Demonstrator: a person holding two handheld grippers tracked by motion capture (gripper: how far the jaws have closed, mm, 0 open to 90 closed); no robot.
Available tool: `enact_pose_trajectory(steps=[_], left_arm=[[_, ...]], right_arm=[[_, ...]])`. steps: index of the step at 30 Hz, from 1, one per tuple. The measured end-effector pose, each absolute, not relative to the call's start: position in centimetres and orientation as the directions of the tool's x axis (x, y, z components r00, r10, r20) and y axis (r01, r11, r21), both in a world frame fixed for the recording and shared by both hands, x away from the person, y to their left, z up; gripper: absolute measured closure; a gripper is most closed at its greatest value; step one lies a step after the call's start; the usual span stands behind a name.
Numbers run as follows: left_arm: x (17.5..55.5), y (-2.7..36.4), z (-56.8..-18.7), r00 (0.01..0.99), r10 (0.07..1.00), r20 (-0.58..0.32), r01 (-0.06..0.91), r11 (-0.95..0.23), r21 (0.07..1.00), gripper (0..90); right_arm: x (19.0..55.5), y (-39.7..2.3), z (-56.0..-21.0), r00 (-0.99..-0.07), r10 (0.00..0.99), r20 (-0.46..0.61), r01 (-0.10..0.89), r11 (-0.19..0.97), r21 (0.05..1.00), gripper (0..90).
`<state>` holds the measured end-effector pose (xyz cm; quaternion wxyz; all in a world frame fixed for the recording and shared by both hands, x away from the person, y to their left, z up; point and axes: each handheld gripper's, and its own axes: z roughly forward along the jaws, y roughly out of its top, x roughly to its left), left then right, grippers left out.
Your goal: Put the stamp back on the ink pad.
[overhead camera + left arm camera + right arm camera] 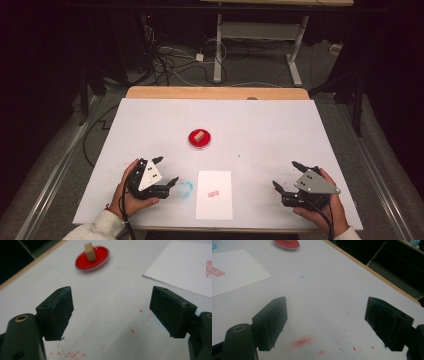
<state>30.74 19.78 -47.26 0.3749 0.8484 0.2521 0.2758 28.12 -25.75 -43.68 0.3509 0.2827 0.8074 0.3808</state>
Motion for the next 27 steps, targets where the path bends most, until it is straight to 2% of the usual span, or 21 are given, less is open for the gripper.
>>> enact_pose_trajectory(steps=[27], left_arm=[[30.45, 20.19, -46.55, 0.702, 0.652, 0.285, 0.211, -0.573, 0.792, 17.2]], right_arm=[[28.09, -25.46, -43.66, -0.597, 0.716, -0.361, 0.179, 0.558, 0.811, 18.5]])
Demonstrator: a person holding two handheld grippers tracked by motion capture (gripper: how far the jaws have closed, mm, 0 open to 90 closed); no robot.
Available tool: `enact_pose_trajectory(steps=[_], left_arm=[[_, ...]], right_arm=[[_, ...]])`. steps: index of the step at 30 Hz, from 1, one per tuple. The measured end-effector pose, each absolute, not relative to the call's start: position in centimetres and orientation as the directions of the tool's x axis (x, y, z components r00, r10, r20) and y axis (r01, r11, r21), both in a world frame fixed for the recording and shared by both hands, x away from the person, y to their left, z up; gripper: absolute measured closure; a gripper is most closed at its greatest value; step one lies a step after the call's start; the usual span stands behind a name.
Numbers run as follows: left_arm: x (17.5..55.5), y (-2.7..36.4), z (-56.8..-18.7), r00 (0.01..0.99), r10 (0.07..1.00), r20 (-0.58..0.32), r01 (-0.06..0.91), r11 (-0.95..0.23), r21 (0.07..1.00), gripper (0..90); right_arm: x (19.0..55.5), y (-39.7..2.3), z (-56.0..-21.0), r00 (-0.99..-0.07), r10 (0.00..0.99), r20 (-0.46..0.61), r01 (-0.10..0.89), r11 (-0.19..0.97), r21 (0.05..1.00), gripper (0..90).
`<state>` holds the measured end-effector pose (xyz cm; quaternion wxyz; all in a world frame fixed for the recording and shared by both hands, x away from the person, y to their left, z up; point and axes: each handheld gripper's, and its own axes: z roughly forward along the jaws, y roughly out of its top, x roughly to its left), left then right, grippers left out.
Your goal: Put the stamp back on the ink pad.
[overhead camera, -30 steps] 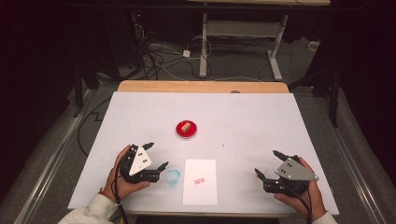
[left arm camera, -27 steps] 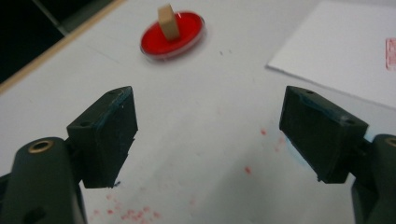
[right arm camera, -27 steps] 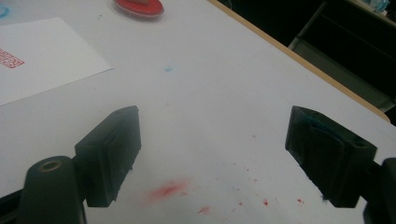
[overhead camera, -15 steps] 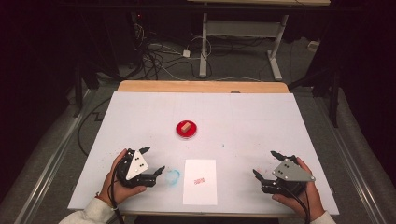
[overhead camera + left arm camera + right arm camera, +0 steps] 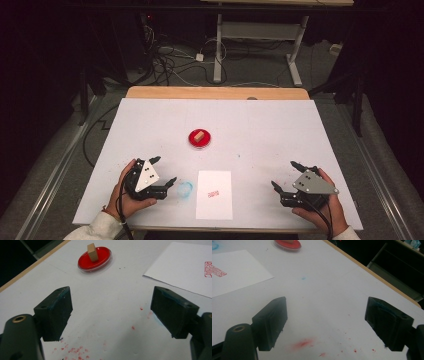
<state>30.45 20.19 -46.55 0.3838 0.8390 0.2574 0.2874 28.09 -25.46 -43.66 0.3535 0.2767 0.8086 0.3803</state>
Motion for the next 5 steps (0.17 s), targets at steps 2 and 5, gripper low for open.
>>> enact_pose_trajectory(steps=[2, 5], left_arm=[[30.54, 20.22, -46.45, 0.698, 0.658, 0.282, 0.214, -0.568, 0.795, 17.2], [30.75, 20.16, -46.41, 0.694, 0.665, 0.277, 0.221, -0.562, 0.797, 17.2]], right_arm=[[28.05, -25.5, -43.62, -0.596, 0.718, -0.36, 0.178, 0.555, 0.812, 18.5], [28.05, -25.66, -43.6, -0.594, 0.722, -0.356, 0.179, 0.55, 0.816, 18.5]])
